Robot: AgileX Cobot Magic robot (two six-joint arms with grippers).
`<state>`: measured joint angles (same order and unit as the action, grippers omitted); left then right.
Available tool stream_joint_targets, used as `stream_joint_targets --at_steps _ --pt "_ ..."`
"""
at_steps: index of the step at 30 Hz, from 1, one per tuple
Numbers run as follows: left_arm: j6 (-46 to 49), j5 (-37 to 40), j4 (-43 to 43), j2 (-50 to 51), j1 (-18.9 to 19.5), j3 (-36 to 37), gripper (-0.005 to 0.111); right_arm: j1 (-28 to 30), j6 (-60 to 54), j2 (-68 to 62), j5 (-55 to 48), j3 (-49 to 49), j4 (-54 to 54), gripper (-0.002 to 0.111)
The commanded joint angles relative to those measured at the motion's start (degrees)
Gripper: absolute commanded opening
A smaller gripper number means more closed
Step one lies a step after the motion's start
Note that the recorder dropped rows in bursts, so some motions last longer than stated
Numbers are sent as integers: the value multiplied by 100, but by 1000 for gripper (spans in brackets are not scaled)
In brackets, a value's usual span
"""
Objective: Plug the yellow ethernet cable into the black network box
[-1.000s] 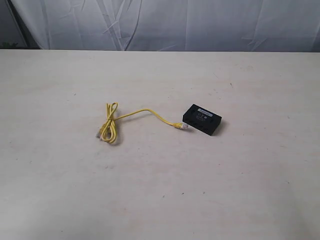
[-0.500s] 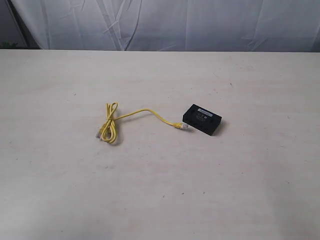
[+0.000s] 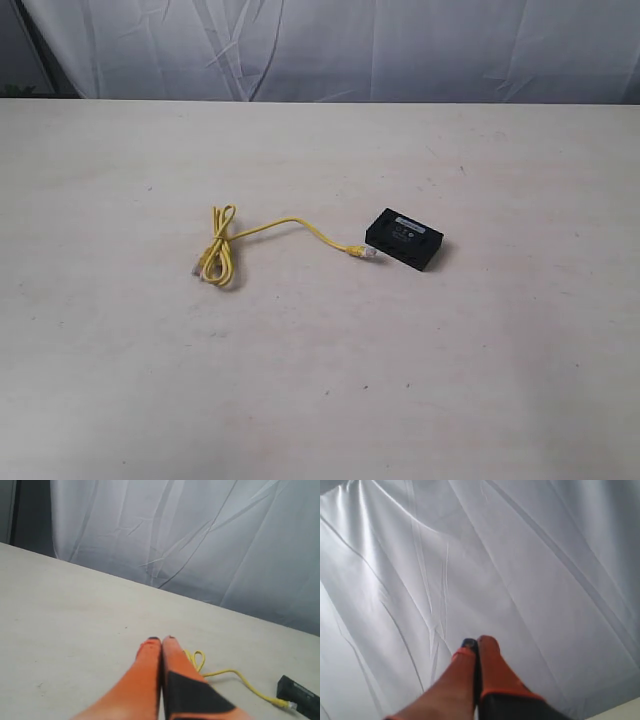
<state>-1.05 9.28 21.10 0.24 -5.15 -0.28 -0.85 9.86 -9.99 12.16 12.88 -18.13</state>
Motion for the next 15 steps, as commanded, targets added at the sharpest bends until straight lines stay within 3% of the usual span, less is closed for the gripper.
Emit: stream_joint_targets --at_steps 1,15 --pt "-22 -194 460 -24 24 28 0 14 -6 -999 -417 856 873 -1" --pt "-22 -422 1321 -24 24 28 0 14 -18 -3789 -1558 2744 2831 -1"
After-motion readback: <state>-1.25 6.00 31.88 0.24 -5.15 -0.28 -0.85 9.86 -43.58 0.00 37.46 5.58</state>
